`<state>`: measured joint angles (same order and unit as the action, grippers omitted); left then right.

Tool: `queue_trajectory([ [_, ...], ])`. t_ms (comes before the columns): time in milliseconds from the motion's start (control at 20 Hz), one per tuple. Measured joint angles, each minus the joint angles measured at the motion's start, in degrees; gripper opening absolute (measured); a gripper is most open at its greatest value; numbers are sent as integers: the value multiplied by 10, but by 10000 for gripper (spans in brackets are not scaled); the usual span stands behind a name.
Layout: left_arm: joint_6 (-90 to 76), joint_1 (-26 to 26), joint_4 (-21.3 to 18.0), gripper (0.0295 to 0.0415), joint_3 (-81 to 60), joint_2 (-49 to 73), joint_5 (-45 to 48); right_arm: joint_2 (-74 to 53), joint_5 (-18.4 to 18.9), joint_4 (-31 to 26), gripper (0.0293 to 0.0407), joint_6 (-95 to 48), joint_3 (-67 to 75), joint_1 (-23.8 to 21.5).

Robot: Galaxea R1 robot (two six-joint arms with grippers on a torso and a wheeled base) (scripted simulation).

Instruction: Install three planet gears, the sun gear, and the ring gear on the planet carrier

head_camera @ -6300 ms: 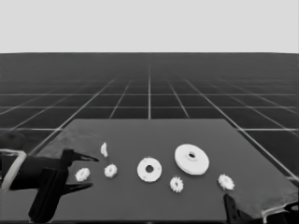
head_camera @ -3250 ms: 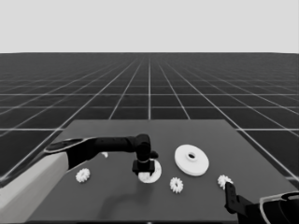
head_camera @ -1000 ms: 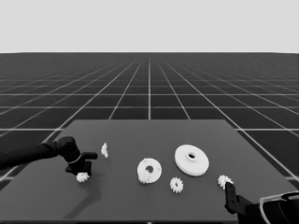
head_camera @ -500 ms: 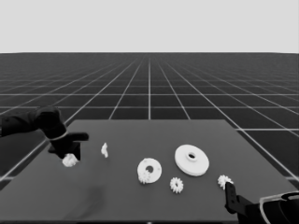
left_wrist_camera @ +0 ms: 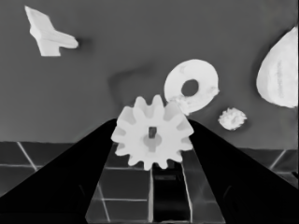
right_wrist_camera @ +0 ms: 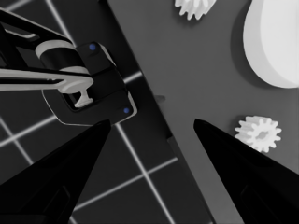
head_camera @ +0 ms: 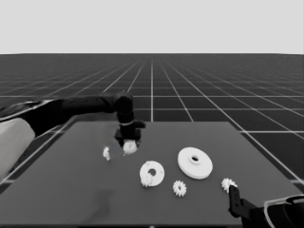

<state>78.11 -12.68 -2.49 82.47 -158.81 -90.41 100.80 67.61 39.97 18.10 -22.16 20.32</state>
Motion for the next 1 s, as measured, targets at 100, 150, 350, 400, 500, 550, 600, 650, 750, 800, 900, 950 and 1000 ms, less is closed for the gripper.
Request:
queue_trajectory([
  [100,-42,1,1,312,126,-103,-1,0,0,0,385,0,0,0],
  [150,-56,2,1,312,161,-126,-1,0,0,0,385,0,0,0],
  [350,-78,2,2,312,211,-155,-2,0,0,0,385,0,0,0],
  [400,-78,68,79,312,211,-155,25,0,0,0,385,0,0,0],
  [500,-103,159,149,312,257,-170,55,0,0,0,385,0,0,0],
  [550,-114,176,162,312,277,-177,64,0,0,0,385,0,0,0],
  [600,-122,186,169,312,291,-181,70,0,0,0,385,0,0,0],
  [650,-126,188,173,312,299,-184,74,0,0,0,385,0,0,0],
  [750,-131,194,177,312,306,-187,77,0,0,0,385,0,0,0],
  [800,-131,195,178,312,308,-188,78,0,0,0,385,0,0,0],
  [900,-132,196,179,344,310,-188,79,0,0,0,385,0,0,0],
  [950,-133,196,179,372,311,-188,79,0,0,0,385,0,0,0],
  [1000,-133,197,179,381,311,-188,79,0,0,0,385,0,0,0],
])
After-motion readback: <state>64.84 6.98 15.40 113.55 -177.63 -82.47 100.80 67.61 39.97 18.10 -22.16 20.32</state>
